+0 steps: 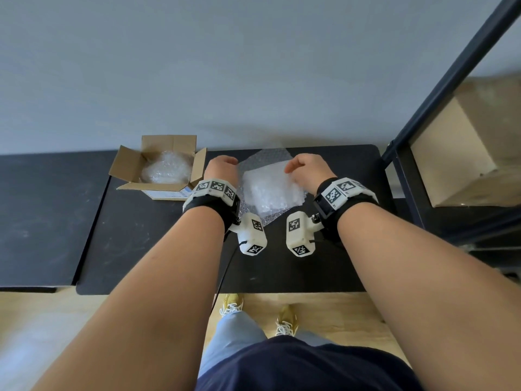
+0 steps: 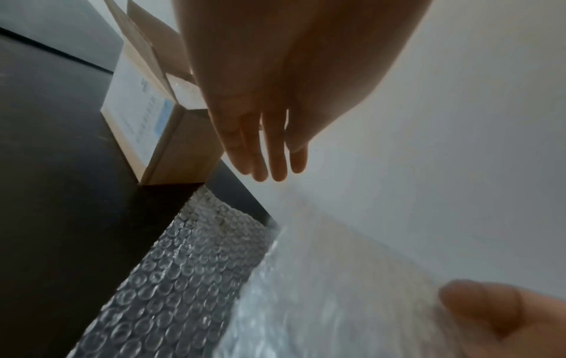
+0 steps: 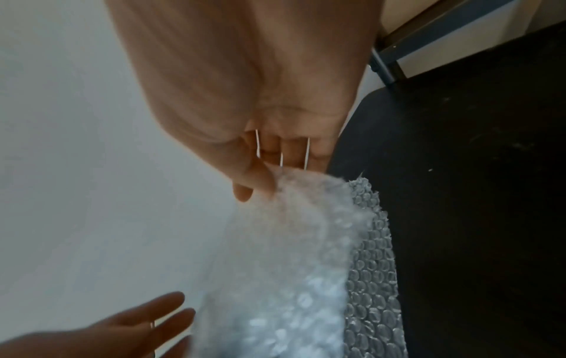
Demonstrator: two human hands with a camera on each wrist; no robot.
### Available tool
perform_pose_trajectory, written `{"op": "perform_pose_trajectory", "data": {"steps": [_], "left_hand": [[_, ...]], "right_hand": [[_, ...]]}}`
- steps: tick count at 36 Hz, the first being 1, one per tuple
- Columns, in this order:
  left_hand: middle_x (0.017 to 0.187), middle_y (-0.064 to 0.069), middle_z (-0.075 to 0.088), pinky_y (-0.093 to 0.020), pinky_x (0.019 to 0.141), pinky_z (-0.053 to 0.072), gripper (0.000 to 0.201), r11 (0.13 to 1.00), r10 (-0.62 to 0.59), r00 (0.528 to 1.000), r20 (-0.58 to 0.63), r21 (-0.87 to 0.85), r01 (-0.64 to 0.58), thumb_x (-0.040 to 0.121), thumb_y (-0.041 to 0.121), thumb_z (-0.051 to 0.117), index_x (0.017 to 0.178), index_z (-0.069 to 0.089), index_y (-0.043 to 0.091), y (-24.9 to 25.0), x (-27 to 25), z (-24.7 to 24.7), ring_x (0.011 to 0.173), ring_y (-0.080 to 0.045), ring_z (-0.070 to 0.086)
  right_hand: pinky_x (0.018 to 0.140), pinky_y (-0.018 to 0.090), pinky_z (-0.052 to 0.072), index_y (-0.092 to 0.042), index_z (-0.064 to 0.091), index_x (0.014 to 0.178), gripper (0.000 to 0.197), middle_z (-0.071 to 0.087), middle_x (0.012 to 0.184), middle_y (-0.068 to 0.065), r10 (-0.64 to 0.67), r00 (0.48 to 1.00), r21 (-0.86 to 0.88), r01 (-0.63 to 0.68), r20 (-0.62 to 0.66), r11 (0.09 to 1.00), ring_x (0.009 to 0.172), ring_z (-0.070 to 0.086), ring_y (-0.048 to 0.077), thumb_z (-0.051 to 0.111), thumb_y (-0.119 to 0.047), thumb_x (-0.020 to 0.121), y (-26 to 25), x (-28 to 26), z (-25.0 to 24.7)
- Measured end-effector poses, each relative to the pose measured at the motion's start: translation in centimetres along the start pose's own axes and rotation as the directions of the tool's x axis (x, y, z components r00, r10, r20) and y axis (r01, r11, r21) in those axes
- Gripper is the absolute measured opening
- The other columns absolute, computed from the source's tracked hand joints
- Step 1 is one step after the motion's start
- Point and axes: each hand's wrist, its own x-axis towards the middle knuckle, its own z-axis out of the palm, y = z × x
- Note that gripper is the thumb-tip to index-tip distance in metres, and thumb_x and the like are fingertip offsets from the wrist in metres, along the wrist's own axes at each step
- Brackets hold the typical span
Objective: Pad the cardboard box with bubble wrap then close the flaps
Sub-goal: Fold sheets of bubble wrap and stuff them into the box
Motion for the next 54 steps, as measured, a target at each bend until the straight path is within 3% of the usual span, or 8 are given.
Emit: {"op": "perform_pose_trajectory", "data": {"steps": [7, 13, 22, 31, 39, 46, 51, 54], "left_hand": [[0.134, -0.002, 0.058, -0.027, 0.101, 0.038, 0.046, 0.984, 0.112, 0.953, 0.281, 0.103, -0.146, 0.091, 0.005, 0.056, 0.136, 0.054, 0.013, 1.2, -1.1, 1.2, 0.122, -0.018, 0.054], [0.123, -0.005, 0.062, -0.029, 0.090, 0.037, 0.028, 0.966, 0.062, 0.923, 0.379, 0.210, -0.151, 0.092, 0.015, 0.059, 0.119, 0.066, 0.012, 1.1, -1.5, 2.1, 0.115, -0.022, 0.056], [0.124, -0.013, 0.062, -0.033, 0.091, 0.045, 0.029, 0.997, -0.044, 0.973, 0.225, 0.066, 0.030, 0.096, 0.013, 0.051, 0.122, 0.063, 0.007, 1.3, -0.5, 1.9, 0.115, -0.029, 0.058], [0.128, -0.023, 0.059, -0.041, 0.095, 0.048, 0.039, 0.948, -0.103, 0.961, 0.258, -0.267, 0.173, 0.086, 0.005, 0.063, 0.124, 0.059, -0.001, 0.9, 0.4, 2.0, 0.119, -0.038, 0.057], [0.118, -0.021, 0.060, -0.034, 0.074, 0.056, 0.038, 0.903, -0.139, 0.923, 0.357, -0.337, 0.267, 0.097, 0.003, 0.051, 0.135, 0.045, -0.002, 1.5, -0.7, 1.7, 0.070, -0.022, 0.061], [0.084, -0.017, 0.055, -0.032, 0.053, 0.053, 0.020, 0.811, -0.209, 0.903, 0.375, -0.450, 0.375, 0.099, 0.005, 0.035, 0.111, 0.047, -0.004, 1.7, -1.5, 1.0, 0.064, -0.031, 0.060], [0.109, -0.020, 0.055, -0.025, 0.042, 0.052, 0.040, 0.779, -0.192, 0.899, 0.395, -0.496, 0.384, 0.096, 0.036, 0.051, 0.118, 0.046, 0.002, 1.7, -1.4, 0.8, 0.061, -0.027, 0.060], [0.111, -0.018, 0.050, -0.026, 0.050, 0.054, 0.030, 0.835, -0.164, 0.915, 0.368, -0.443, 0.327, 0.091, 0.008, 0.058, 0.119, 0.051, 0.002, 1.7, -1.2, 0.7, 0.070, -0.025, 0.058]], "right_hand": [[0.080, 0.030, 0.044, -0.019, 0.066, 0.072, 0.041, 0.065, 0.103, 0.001, -0.095, 0.995, -0.090, 0.098, 0.038, 0.991, 0.085, 0.056, 0.014, 0.042, 0.013, 0.083, -0.5, -0.4, 0.0], [0.076, 0.029, 0.045, -0.012, 0.074, 0.101, 0.050, 0.061, 0.091, -0.004, -0.129, 0.990, -0.039, 0.131, 0.052, 0.991, 0.088, 0.055, 0.018, 0.036, 0.014, 0.083, -1.0, -0.8, -0.3], [0.112, 0.039, 0.027, -0.012, 0.025, 0.153, 0.080, 0.028, 0.157, 0.004, 0.104, 0.994, 0.211, -0.108, 0.029, 0.972, 0.142, 0.030, 0.023, 0.063, -0.042, 0.089, -0.1, 0.4, -0.9], [0.064, 0.025, 0.047, -0.003, 0.069, 0.098, 0.017, 0.062, 0.079, 0.002, 0.022, 1.000, 0.193, -0.022, 0.000, 0.981, 0.064, 0.054, 0.011, 0.066, -0.015, 0.087, -0.2, 0.3, -0.5], [0.070, 0.030, 0.051, -0.009, 0.068, 0.113, 0.033, 0.065, 0.091, 0.007, -0.015, 1.000, 0.236, 0.016, -0.008, 0.972, 0.068, 0.057, 0.016, 0.059, 0.005, 0.085, -0.5, 0.6, -0.4], [0.057, 0.024, 0.043, -0.003, 0.074, 0.090, 0.038, 0.062, 0.070, 0.003, -0.058, 0.998, 0.207, 0.063, -0.031, 0.976, 0.059, 0.049, 0.016, 0.039, 0.011, 0.085, -1.0, 0.3, -0.3], [0.061, 0.025, 0.040, -0.007, 0.076, 0.085, 0.047, 0.062, 0.077, 0.008, -0.130, 0.990, 0.023, 0.132, -0.061, 0.991, 0.069, 0.046, 0.019, 0.033, 0.011, 0.082, -1.2, 0.2, 0.2], [0.062, 0.029, 0.041, -0.019, 0.078, 0.082, 0.050, 0.068, 0.090, 0.012, -0.181, 0.982, -0.061, 0.177, -0.060, 0.982, 0.076, 0.050, 0.023, 0.036, 0.009, 0.084, -1.5, 0.2, 0.8]]}}
